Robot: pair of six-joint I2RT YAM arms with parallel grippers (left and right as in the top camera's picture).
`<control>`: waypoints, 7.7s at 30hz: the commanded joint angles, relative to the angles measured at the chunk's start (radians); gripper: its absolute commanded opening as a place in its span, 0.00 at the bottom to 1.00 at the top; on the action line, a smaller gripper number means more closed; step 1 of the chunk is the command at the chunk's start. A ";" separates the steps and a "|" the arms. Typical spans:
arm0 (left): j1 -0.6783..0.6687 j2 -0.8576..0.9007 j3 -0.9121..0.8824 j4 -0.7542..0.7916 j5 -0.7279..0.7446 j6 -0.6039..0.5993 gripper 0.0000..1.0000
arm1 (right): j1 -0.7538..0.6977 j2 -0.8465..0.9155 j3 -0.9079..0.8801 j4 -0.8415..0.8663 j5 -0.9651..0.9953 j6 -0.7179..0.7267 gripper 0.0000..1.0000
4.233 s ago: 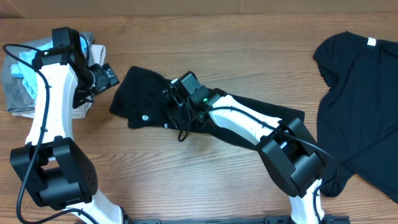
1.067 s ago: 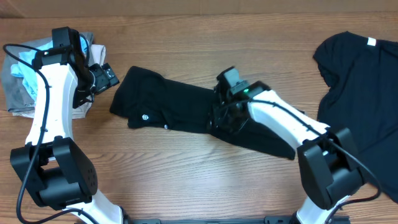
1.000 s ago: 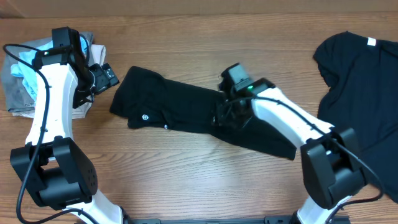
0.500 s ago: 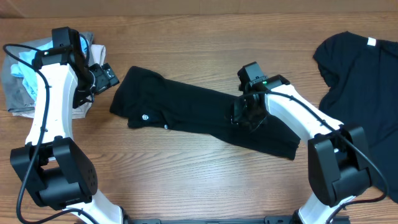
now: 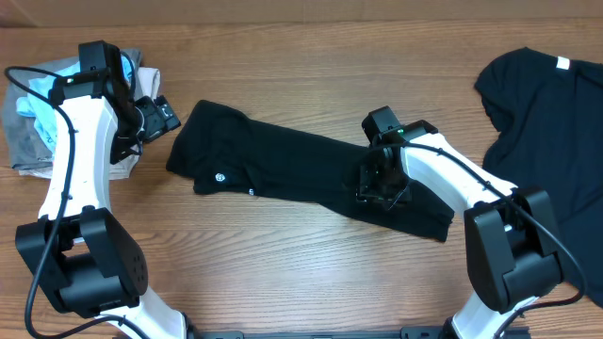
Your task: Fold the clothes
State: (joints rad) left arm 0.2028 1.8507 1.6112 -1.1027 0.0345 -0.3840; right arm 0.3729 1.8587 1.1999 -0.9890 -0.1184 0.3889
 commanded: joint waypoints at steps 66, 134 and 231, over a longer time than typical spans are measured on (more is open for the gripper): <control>-0.006 -0.007 0.012 0.000 0.011 0.002 1.00 | -0.047 -0.028 -0.036 0.089 -0.002 0.745 0.48; -0.006 -0.007 0.012 0.000 0.011 0.002 1.00 | -0.029 -0.028 -0.022 0.032 -0.072 0.792 0.06; -0.006 -0.007 0.012 0.000 0.011 0.002 1.00 | 0.442 0.220 0.110 1.001 -0.111 -0.267 0.40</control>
State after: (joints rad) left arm 0.2028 1.8507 1.6112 -1.1027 0.0345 -0.3840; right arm 0.7986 2.0716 1.3060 -0.0063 -0.2214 0.1490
